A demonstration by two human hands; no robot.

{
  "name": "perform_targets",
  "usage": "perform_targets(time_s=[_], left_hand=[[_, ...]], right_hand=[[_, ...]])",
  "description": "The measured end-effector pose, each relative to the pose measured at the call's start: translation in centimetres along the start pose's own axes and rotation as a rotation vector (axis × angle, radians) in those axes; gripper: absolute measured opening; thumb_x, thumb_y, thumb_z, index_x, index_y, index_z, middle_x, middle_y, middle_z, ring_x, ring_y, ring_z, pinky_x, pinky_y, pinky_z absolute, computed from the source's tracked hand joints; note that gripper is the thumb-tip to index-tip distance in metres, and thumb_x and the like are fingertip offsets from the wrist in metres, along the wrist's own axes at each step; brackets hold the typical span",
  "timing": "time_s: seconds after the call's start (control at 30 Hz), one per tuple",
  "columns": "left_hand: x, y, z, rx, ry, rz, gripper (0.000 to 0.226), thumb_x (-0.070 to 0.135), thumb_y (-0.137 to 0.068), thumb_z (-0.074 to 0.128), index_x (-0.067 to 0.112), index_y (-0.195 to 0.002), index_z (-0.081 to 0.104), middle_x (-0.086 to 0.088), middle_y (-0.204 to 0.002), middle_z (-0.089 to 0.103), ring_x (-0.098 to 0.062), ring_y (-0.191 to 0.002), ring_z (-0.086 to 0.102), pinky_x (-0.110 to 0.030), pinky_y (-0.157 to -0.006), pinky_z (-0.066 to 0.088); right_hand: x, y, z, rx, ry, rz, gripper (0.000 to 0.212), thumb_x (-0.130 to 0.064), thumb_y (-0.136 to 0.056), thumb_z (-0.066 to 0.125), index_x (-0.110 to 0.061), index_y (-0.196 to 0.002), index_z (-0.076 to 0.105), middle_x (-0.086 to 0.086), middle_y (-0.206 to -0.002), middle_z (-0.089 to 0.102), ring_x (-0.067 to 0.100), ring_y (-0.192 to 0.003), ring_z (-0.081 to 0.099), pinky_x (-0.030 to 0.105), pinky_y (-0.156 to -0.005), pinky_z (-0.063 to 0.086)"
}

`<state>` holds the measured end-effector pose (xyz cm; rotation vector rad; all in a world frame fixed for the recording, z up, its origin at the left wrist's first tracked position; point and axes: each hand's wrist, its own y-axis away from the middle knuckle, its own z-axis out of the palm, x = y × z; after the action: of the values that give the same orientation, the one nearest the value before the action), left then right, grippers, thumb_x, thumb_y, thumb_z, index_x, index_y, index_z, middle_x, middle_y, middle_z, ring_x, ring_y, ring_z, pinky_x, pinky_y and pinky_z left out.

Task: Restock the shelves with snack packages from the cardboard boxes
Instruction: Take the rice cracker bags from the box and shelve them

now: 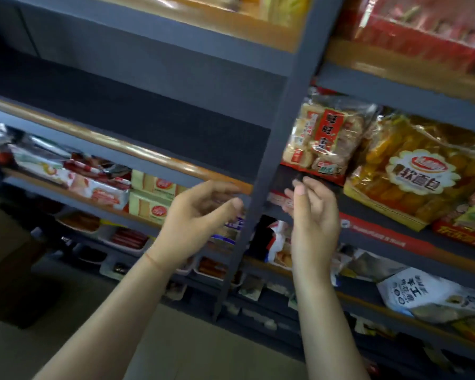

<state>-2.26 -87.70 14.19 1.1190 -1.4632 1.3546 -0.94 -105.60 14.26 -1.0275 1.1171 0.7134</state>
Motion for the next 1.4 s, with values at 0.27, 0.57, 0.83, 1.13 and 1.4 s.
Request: perform_targets(time_s=[0.27,0.57,0.83,1.13,1.4], left_hand=[[-7.9,9.9,-27.7,0.238,-0.101,-0.309,0.009,0.02,-0.098,0.066,0.023,-0.095,0.073,0.008,-0.079,0.075,-0.012,-0.074,0.072,-0.024,-0.069,0.055],[-12.5,20.0,-54.2,0.69,-0.146,-0.498,0.015,0.021,-0.098,0.066,0.022,-0.084,0.071,0.008,-0.066,0.067,-0.016,-0.065,0.065,-0.029,-0.062,0.053],[-17.8,17.6,-70.7,0.759,-0.199,-0.613,0.018,0.018,-0.097,0.066,0.023,-0.08,0.07,-0.001,-0.073,0.07,-0.018,-0.067,0.068,-0.025,-0.06,0.052],[-22.3,12.0,-91.7,0.829,-0.312,-0.676,0.018,0.019,-0.094,0.07,0.031,-0.082,0.074,0.007,-0.071,0.07,-0.015,-0.067,0.067,-0.036,-0.071,0.056],[-33.2,10.2,-108.7,0.755,-0.715,-0.693,0.039,0.031,-0.09,0.075,0.016,-0.125,0.07,-0.004,-0.125,0.065,-0.02,-0.116,0.061,-0.025,-0.098,0.045]], right_hand=[[3.2,15.2,24.5,-0.525,0.325,0.154,0.013,-0.022,-0.099,0.059,-0.017,-0.088,0.066,-0.006,-0.078,0.068,-0.001,-0.069,0.061,0.017,-0.065,0.046],[6.5,29.4,49.4,-0.983,0.407,0.316,0.02,-0.018,-0.1,0.057,-0.012,-0.083,0.066,0.005,-0.075,0.07,0.011,-0.062,0.066,0.024,-0.057,0.053],[13.4,32.2,69.3,-1.072,0.354,0.342,0.016,-0.026,-0.097,0.059,-0.018,-0.087,0.069,-0.001,-0.078,0.072,0.014,-0.072,0.07,0.034,-0.072,0.059],[16.7,34.1,92.0,-1.181,0.379,0.433,0.02,-0.027,-0.098,0.057,-0.015,-0.086,0.067,0.007,-0.079,0.071,0.023,-0.072,0.07,0.039,-0.07,0.057],[23.7,39.6,110.8,-0.981,0.236,0.836,0.01,-0.012,-0.098,0.056,-0.013,-0.09,0.062,0.009,-0.085,0.066,0.027,-0.081,0.066,0.04,-0.071,0.056]])
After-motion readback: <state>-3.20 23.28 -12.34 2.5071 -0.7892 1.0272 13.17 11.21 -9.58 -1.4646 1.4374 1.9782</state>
